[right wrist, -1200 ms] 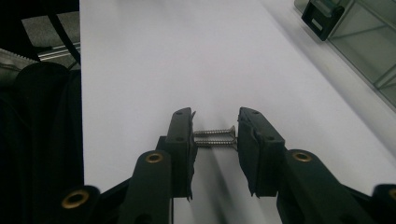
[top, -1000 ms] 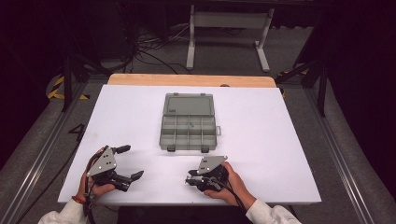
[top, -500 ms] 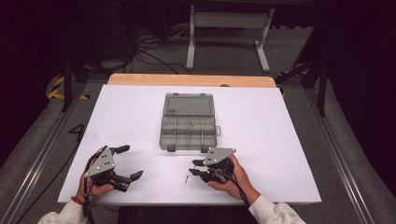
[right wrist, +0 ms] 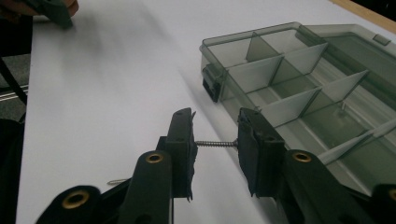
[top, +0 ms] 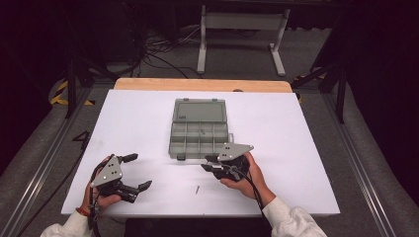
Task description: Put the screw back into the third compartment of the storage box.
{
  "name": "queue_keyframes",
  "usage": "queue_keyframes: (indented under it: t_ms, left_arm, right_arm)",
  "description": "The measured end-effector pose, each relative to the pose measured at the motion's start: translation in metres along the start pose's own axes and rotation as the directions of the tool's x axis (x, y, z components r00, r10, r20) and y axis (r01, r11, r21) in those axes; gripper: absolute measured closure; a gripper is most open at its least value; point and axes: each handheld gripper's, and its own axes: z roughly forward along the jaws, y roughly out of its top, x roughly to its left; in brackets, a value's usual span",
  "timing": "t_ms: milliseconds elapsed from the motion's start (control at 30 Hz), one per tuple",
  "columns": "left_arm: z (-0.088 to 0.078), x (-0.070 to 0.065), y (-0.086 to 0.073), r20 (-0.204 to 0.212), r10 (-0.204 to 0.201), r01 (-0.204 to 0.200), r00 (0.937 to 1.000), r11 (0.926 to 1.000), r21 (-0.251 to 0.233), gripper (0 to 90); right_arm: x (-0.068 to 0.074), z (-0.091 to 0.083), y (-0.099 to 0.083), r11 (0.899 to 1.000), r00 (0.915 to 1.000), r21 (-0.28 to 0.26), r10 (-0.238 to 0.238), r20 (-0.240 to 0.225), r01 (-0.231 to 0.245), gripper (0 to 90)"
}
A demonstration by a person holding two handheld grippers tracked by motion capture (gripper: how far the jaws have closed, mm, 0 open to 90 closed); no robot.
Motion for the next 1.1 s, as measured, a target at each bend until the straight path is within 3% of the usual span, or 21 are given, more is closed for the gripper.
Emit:
queue_keyframes:
  t_ms: [633, 1100]
  left_arm:
    - [0.000, 0.000, 0.000, 0.004, 0.000, 0.000, 1.0000, 1.0000, -0.002, 2.9]
    - [0.000, 0.000, 0.000, 0.006, -0.003, 0.003, 1.0000, 1.0000, 0.001, 2.8]
  right_arm:
    - [-0.039, 0.013, 0.026, 1.000, 0.9972, -0.003, 0.013, 0.074, -0.013, 67.2]
    - [-0.066, 0.025, 0.034, 0.998, 0.9914, 0.022, 0.058, 0.117, -0.061, 67.2]
